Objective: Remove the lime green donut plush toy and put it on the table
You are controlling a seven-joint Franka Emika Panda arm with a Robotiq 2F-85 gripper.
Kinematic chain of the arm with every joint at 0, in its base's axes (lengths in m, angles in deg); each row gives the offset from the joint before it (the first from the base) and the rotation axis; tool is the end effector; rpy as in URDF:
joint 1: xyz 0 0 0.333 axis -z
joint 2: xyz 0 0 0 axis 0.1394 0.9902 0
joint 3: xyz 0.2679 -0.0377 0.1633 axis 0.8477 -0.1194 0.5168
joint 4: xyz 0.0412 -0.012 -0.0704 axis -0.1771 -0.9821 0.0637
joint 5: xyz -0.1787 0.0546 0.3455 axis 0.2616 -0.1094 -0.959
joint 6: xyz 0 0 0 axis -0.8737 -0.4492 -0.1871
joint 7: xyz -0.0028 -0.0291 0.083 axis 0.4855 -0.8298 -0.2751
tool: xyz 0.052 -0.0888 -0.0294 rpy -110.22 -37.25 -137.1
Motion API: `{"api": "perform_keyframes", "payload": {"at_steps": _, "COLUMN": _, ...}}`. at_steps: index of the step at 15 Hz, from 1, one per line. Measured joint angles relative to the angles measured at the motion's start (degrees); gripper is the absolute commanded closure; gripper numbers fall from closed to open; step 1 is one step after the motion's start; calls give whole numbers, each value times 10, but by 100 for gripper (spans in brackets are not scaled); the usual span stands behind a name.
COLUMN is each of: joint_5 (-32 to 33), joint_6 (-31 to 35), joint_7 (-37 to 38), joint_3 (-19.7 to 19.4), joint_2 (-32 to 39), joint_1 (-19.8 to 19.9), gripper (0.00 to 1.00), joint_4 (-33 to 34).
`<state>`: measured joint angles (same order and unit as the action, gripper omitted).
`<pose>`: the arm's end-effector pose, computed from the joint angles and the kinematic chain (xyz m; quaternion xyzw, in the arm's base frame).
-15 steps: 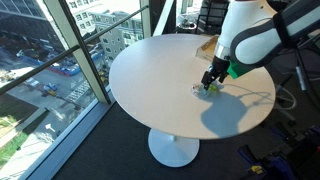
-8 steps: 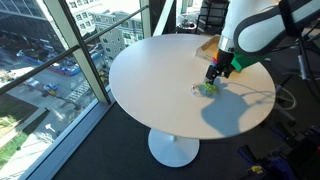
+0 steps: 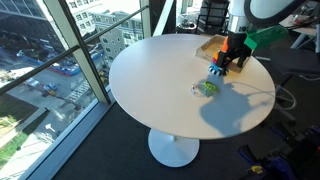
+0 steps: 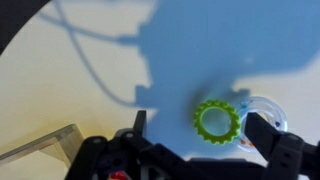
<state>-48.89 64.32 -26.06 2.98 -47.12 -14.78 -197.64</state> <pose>0.5449 0.0490 0.2958 0.9953 -0.0412 -0.0708 0.0508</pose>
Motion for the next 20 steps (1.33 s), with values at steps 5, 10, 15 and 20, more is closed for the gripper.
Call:
{"api": "perform_keyframes", "payload": {"at_steps": 5, "joint_5": 0, "joint_6": -109, "joint_7": -27, "joint_3": 0, "joint_2": -43, "joint_1": 11, "gripper": 0, "joint_4": 20}}
{"api": "perform_keyframes", "payload": {"at_steps": 10, "joint_5": 0, "joint_6": -153, "joint_7": -29, "joint_3": 1, "joint_2": -88, "joint_1": 20, "gripper": 0, "joint_4": 24}}
{"api": "perform_keyframes", "payload": {"at_steps": 15, "joint_5": 0, "joint_6": -158, "joint_7": -30, "joint_3": 1, "joint_2": -143, "joint_1": 26, "gripper": 0, "joint_4": 14}}
{"api": "perform_keyframes", "payload": {"at_steps": 20, "joint_5": -1, "joint_6": -158, "joint_7": -31, "joint_3": 1, "joint_2": -206, "joint_1": 30, "gripper": 0, "joint_4": -9}}
